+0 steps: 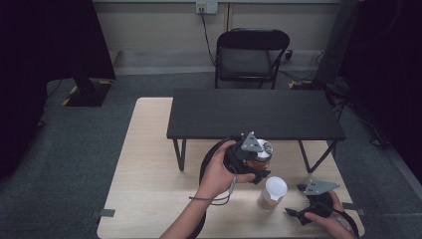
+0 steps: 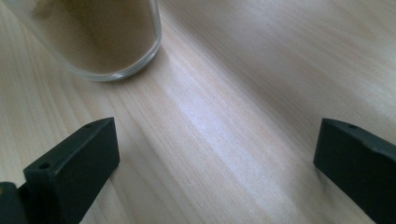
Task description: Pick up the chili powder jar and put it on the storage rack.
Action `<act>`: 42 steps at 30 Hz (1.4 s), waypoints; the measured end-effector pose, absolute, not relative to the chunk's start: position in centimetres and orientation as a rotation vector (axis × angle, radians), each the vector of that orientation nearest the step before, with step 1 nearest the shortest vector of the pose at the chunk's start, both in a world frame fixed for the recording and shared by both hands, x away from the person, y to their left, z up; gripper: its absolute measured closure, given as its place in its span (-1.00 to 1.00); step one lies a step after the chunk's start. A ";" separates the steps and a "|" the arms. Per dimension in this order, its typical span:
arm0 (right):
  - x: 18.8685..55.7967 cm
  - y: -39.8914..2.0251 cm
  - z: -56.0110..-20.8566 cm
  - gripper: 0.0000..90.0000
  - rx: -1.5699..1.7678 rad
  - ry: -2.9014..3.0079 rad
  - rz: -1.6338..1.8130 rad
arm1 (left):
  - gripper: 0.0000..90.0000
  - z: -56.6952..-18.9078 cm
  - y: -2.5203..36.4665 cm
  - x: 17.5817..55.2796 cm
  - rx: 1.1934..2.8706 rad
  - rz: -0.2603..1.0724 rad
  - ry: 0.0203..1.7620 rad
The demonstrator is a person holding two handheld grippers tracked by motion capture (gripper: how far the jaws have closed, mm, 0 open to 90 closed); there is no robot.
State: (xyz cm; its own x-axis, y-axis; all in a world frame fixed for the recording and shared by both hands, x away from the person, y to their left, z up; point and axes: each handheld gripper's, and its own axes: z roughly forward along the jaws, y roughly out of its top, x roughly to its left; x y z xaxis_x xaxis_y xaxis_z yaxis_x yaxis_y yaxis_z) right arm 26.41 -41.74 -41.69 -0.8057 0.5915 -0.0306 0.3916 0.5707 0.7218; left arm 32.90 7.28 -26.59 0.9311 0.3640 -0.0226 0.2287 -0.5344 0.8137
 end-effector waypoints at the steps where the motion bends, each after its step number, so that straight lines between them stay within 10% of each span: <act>1: 26.4 -41.7 -41.7 -1.00 0.812 2.536 1.067 | -0.31 -26.2 7.2 33.0 2.150 0.182 0.416; 42: 26.4 -41.7 -41.7 -1.00 0.813 2.535 1.068 | -0.31 -20.1 5.3 35.5 2.132 0.289 0.498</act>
State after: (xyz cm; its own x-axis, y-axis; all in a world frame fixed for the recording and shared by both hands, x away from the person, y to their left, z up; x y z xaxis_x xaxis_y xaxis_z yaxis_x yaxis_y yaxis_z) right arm 26.40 -41.74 -41.70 -0.8053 0.5921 -0.0309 0.3915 0.5701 0.7223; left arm 35.55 5.33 -20.09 0.8918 0.4520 0.0202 0.2420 -0.5144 0.8227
